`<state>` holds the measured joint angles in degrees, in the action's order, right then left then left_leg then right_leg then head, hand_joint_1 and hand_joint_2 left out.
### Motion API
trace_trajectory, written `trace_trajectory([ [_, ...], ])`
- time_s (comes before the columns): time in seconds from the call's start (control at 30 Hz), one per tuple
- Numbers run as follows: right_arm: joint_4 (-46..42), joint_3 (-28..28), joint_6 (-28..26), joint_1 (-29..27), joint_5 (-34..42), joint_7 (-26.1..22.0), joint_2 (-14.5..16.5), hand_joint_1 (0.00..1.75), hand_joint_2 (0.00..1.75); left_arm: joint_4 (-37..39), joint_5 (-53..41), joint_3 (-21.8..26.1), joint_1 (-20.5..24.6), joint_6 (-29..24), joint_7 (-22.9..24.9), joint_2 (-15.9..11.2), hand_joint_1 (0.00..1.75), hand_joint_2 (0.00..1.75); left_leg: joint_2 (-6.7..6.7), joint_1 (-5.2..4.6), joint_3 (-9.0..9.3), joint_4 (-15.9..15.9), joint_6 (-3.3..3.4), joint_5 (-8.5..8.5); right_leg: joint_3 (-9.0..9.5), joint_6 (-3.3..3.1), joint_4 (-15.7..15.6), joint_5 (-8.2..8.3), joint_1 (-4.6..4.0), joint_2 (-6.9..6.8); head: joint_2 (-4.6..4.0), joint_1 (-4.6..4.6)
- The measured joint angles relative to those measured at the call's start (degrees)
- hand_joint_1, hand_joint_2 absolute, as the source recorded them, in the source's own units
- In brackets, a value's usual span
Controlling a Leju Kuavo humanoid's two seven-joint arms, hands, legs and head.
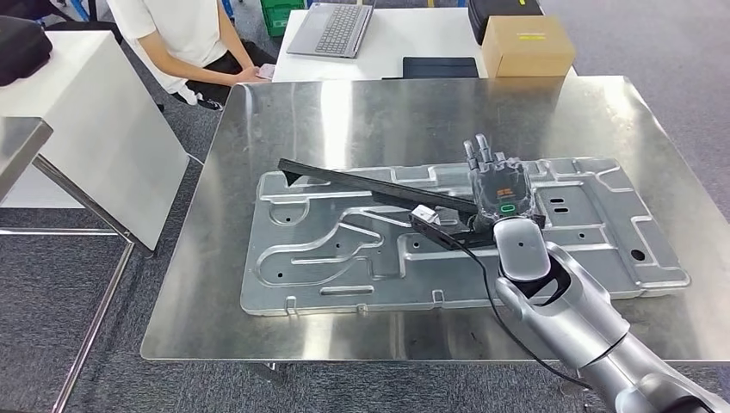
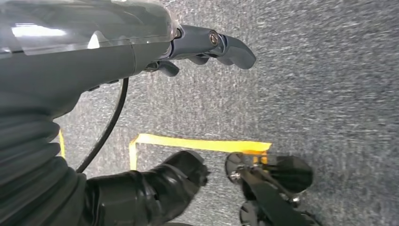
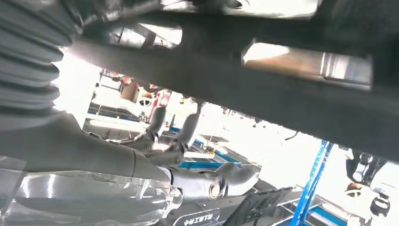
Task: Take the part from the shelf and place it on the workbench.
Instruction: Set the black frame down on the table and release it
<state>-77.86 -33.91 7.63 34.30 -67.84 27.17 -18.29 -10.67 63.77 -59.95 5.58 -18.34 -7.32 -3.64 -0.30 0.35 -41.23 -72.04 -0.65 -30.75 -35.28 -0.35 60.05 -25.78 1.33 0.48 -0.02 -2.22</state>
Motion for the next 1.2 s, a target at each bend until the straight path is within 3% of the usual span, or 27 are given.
trace_trajectory([
  [0.07, -0.1, 0.2, 0.0, -0.1, 0.0, 0.0, 0.0, 0.00, 0.00, 0.0, 0.3, 0.0, 0.1, 0.1, 0.0, 0.0, 0.00, 0.00, -0.01, 0.05, 3.58, 7.5, 0.25, 3.58, 0.30, 0.26, -0.1, -0.15, 0.05, 0.11, 0.00, 0.02],
  [0.13, -0.2, 0.3, 0.1, 0.0, 0.0, 0.0, -0.1, 0.00, 0.00, 0.0, 0.6, 0.1, 0.2, 0.4, 0.0, 0.0, 0.00, 0.00, -0.10, -0.25, 5.97, 12.3, 0.70, 4.74, 0.46, 0.81, -0.3, -0.18, 0.02, 0.16, 0.00, 0.06],
  [0.27, -0.4, 0.4, 0.4, 0.1, 0.0, -0.3, -0.3, 0.00, 0.00, 0.0, 0.8, 0.1, 0.3, 0.8, 0.2, 0.0, 0.00, 0.00, -0.10, -0.36, 6.76, 13.8, 2.10, 4.87, 0.37, 2.07, 0.0, -0.60, -0.01, 0.16, 0.00, 0.20],
  [0.33, -0.5, 0.4, 0.6, 0.4, 0.0, -0.3, -0.4, 0.00, 0.00, 0.0, 0.8, 0.1, 0.3, 0.8, 0.2, 0.0, 0.00, 0.00, 0.01, -0.27, 7.12, 14.3, 2.82, 5.14, -1.68, 2.27, 4.4, -3.16, -0.09, 0.00, 0.00, 0.42],
  [0.4, -0.6, 0.4, 1.1, 0.6, 0.0, -0.2, -0.5, 0.00, 0.00, 0.0, 0.8, 0.1, 0.3, 0.8, 0.3, 0.0, 0.00, 0.00, 0.03, -0.47, 7.17, 14.4, 3.23, 5.07, -5.33, 2.29, 11.7, -6.30, -0.26, -0.05, 0.00, 0.57],
  [0.43, -0.6, 0.4, 1.3, 0.6, 0.0, -0.2, -0.5, 0.00, 0.00, 0.0, 0.7, 0.1, 0.3, 0.8, 0.3, 0.0, 0.00, 0.00, 0.03, -0.58, 7.18, 14.3, 3.33, 5.00, -6.75, 2.28, 14.4, -6.97, -0.28, -0.06, 0.00, 0.57],
  [0.47, -0.7, 0.4, 1.5, 0.6, -0.1, -0.2, -0.5, 0.00, 0.00, 0.0, 0.7, 0.1, 0.2, 0.8, 0.3, 0.0, 0.00, 0.00, 0.01, -0.66, 7.20, 14.2, 3.41, 4.88, -7.31, 2.23, 15.2, -6.62, -0.28, -0.07, 0.00, 0.57],
  [0.5, -0.8, 0.4, 1.6, 0.6, -0.1, -0.1, -0.5, 0.00, 0.00, 0.0, 0.6, 0.1, 0.3, 0.8, 0.3, 0.0, 0.00, 0.00, -0.03, -0.72, 7.25, 14.0, 3.46, 4.73, -6.83, 2.13, 14.0, -5.34, -0.29, -0.08, 0.00, 0.57],
  [0.57, -1.1, 0.4, 1.7, 0.8, -0.1, -0.1, -0.6, 0.00, 0.00, 0.0, 0.5, 0.1, 0.2, 0.9, 0.2, 0.0, 0.00, 0.00, -0.12, -0.76, 7.38, 13.4, 3.33, 4.26, -3.49, 1.76, 7.0, -1.65, -0.35, -0.11, 0.00, 0.59],
  [0.63, -1.4, 0.5, 1.7, 1.1, -0.1, 0.0, -0.6, 0.00, 0.00, 0.0, 0.5, 0.1, 0.2, 0.9, 0.0, 0.0, 0.00, 0.00, -0.19, -0.91, 7.22, 12.8, 2.89, 3.85, -0.69, 1.37, 1.3, 0.05, -0.60, -0.12, 0.00, 0.56],
  [0.77, -1.9, 0.6, 1.9, 1.3, -0.1, 0.2, -0.8, 0.00, 0.00, 0.0, 0.4, 0.1, 0.1, 1.1, -0.1, 0.0, 0.00, 0.00, -0.19, -0.99, 7.01, 12.7, 1.98, 3.75, -0.11, 0.52, -0.1, 0.37, -0.61, 0.01, 0.00, 0.51],
  [0.8, -2.0, 0.6, 1.9, 1.3, -0.1, 0.2, -0.9, 0.00, 0.00, 0.0, 0.3, 0.1, 0.1, 1.1, -0.1, 0.0, 0.00, 0.00, -0.14, -0.97, 6.72, 11.9, 1.62, 2.95, -0.02, 0.26, -0.3, 0.60, -0.44, -0.05, 0.00, 0.44],
  [0.87, -2.3, 0.6, 2.0, 1.3, -0.1, 0.2, -0.9, 0.00, 0.00, 0.0, 0.3, 0.1, 0.2, 1.1, -0.2, 0.1, 0.00, 0.00, -0.04, -0.68, 4.92, 7.2, 0.90, -0.34, 0.09, -0.07, -0.6, 0.89, -0.23, -0.23, 0.00, 0.31],
  [0.93, -2.4, 0.6, 2.1, 1.2, -0.1, 0.2, -0.9, 0.00, 0.00, 0.0, 0.3, 0.1, 0.2, 1.1, -0.2, 0.1, 0.00, 0.00, -0.01, -0.31, 2.05, -0.1, 0.30, -3.99, -0.08, -0.15, -0.6, 0.98, -0.21, -0.37, 0.00, 0.25],
  [0.97, -2.4, 0.6, 2.1, 1.2, -0.1, 0.2, -0.9, 0.00, 0.00, 0.0, 0.3, 0.1, 0.2, 1.1, -0.2, 0.1, 0.00, 0.00, 0.00, -0.20, 1.02, -2.7, 0.13, -4.88, -0.19, -0.14, -0.5, 1.00, -0.20, -0.41, 0.00, 0.25],
  [1.0, -2.4, 0.6, 2.1, 1.1, -0.1, 0.2, -0.9, 0.00, 0.00, 0.0, 0.3, 0.1, 0.1, 1.1, -0.2, 0.1, 0.00, 0.00, 0.00, -0.11, 1.03, -3.1, 0.03, -4.50, -0.36, -0.12, -0.3, 1.04, -0.16, -0.43, 0.00, 0.24],
  [1.03, -2.4, 0.6, 2.2, 1.1, -0.1, 0.3, -0.9, 0.00, 0.00, 0.0, 0.3, 0.1, 0.0, 1.1, -0.2, 0.1, 0.00, 0.00, 0.00, -0.03, 2.11, -1.3, -0.02, -3.13, -0.53, -0.06, -0.2, 1.09, -0.12, -0.41, 0.00, 0.24],
  [1.13, -2.6, 0.7, 2.2, 1.1, -0.1, 0.3, -1.1, 0.00, 0.00, 0.0, 0.3, 0.1, 0.1, 1.1, -0.2, 0.1, 0.00, 0.00, -0.07, -0.08, 8.24, 10.2, 0.32, 1.53, -0.91, 0.47, 0.2, 1.42, -0.08, -0.40, 0.00, 0.26],
  [1.2, -2.9, 0.8, 2.2, 1.2, -0.1, 0.3, -1.3, 0.00, 0.00, 0.0, 0.2, 0.1, 0.3, 1.1, -0.2, 0.1, 0.00, 0.00, -0.15, -0.41, 9.36, 12.8, 0.89, 2.09, -1.13, 1.28, 0.0, 1.97, -0.11, -0.40, 0.00, 0.30],
])
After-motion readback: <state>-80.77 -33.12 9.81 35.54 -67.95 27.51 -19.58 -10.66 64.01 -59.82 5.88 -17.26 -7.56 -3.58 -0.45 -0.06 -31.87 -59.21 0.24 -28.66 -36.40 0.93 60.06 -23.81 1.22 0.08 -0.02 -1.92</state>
